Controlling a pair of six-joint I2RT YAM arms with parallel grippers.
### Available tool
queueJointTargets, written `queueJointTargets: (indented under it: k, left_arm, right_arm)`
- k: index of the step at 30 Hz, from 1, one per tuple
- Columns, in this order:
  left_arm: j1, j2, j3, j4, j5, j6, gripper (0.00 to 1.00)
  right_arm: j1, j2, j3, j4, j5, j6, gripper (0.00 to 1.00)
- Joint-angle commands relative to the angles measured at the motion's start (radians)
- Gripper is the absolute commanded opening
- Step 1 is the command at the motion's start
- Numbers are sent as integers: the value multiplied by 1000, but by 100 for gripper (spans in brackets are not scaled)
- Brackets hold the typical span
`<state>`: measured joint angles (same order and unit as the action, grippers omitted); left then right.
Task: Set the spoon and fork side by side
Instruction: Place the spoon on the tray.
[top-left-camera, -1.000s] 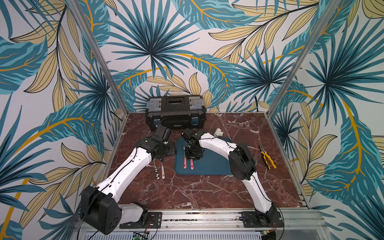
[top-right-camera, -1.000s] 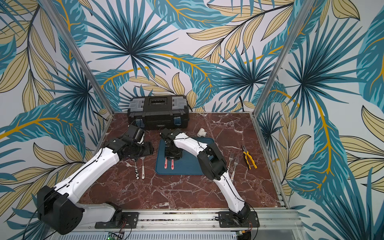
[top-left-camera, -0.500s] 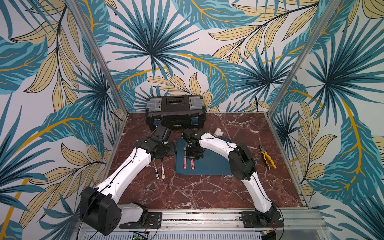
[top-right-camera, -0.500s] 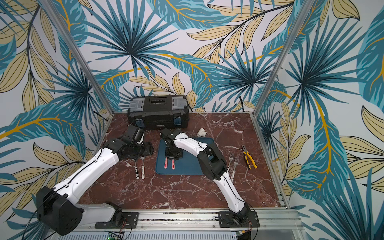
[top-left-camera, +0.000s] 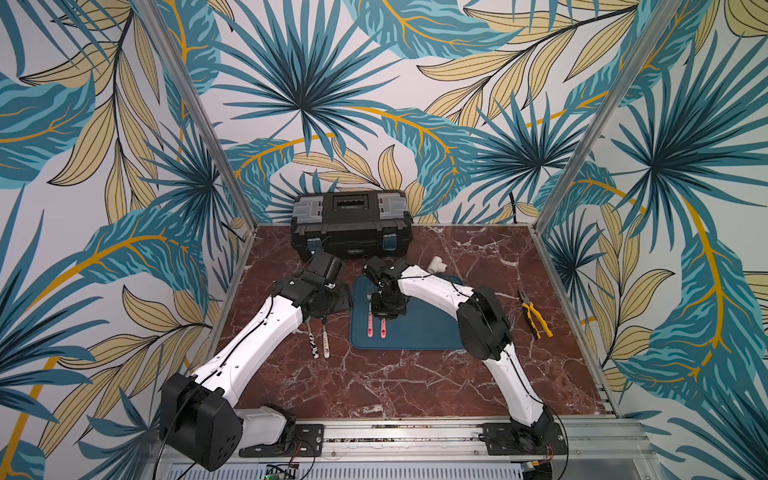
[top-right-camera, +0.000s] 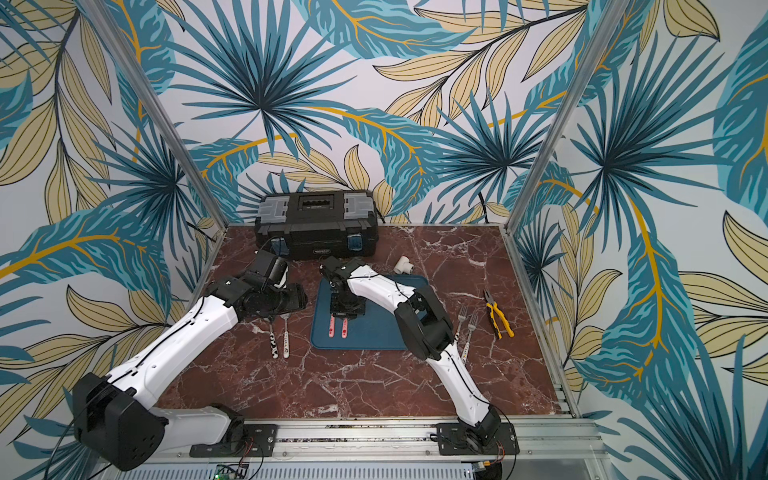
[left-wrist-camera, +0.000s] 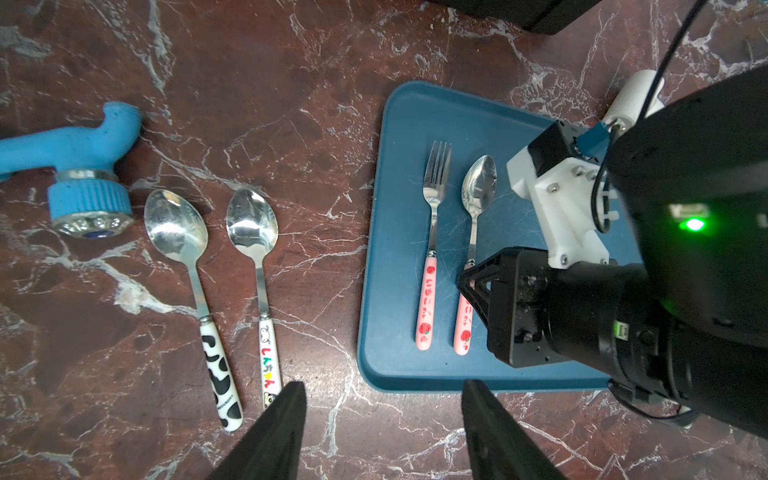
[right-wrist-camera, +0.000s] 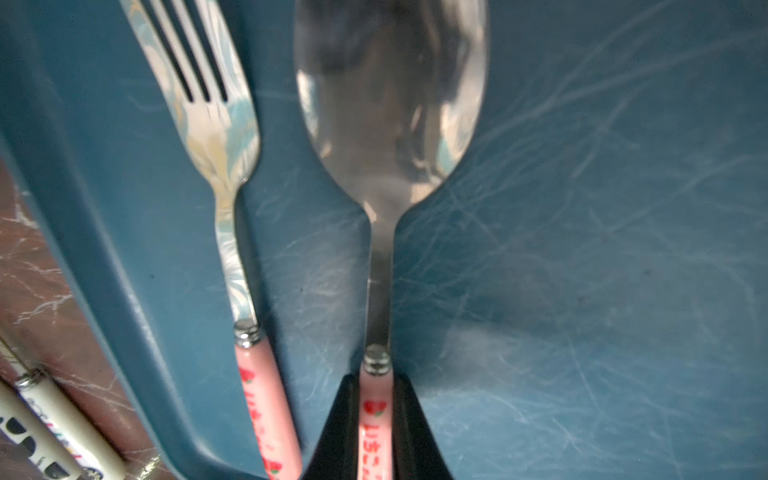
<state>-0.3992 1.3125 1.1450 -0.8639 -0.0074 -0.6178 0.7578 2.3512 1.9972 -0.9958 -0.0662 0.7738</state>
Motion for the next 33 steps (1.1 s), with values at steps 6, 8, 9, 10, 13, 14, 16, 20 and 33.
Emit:
queueJointTargets:
  k: [6,8,9,10,13,14,16,20,33]
  left_arm:
    - [5,-21,-28,3,-13,9,64]
    - [6,-19,-27,3,-9,9,64]
    - [6,-19,-28,3,-10,9,64]
    - [5,-19,-30,3,-10,9,64]
    - [5,-19,-30,3,-10,9,64]
    - [5,-19,-30,3,-10,8,64]
    - [6,-19,-29,3,-8,9,64]
    - [6,-20,-29,5,-7,7,64]
    - [6,-41,-13,-11,-27,4,64]
  right_arm:
    - [0,54,-8,11,19,-21,16]
    - [1,56,-7,10,18,-24,23]
    - [0,54,-7,8,14,-24,24]
    - [0,53,-6,6,11,-25,27]
    - [0,50,-6,-2,17,-30,33]
    - [1,48,-8,-4,19,-31,34]
    - [0,44,-11,-4,19,-30,37]
    - [2,23,-21,0,23,-33,39]
    - [2,-155,-27,5,24,-71,41]
